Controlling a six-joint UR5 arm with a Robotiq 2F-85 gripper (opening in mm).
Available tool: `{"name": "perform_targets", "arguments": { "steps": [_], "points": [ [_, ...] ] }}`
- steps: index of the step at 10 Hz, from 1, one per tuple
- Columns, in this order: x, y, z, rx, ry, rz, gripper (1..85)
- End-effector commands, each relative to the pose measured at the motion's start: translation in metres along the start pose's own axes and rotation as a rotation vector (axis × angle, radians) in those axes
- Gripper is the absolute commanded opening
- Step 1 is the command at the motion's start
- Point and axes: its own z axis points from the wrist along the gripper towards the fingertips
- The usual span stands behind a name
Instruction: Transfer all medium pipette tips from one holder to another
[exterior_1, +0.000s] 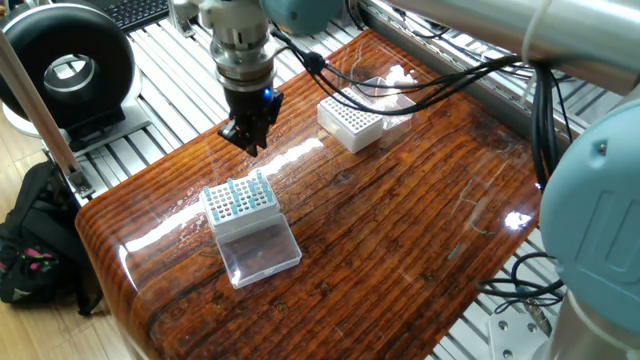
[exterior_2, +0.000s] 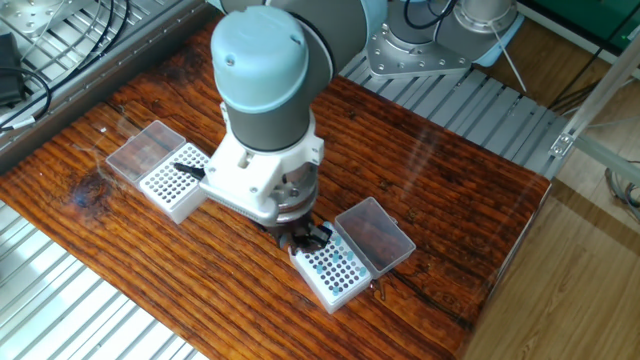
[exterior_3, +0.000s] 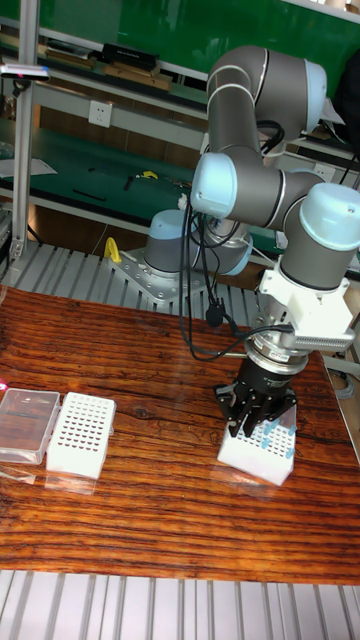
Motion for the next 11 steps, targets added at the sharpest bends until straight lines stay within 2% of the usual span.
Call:
{"name": "perform_targets", "arguments": {
  "steps": [1,5,8,11],
  "points": [
    [0.0081,0.0065,0.0089,0.002,0.005,0.029,27.0],
    [0.0134,0.0000,0.0120,0.016,-0.004,0.027,27.0],
    [0.0161,0.0054,0.0157,0.020,-0.011,0.041,26.7],
    [0.0159,0.0034,0.0142,0.028,-0.011,0.042,21.7]
  ]
}}
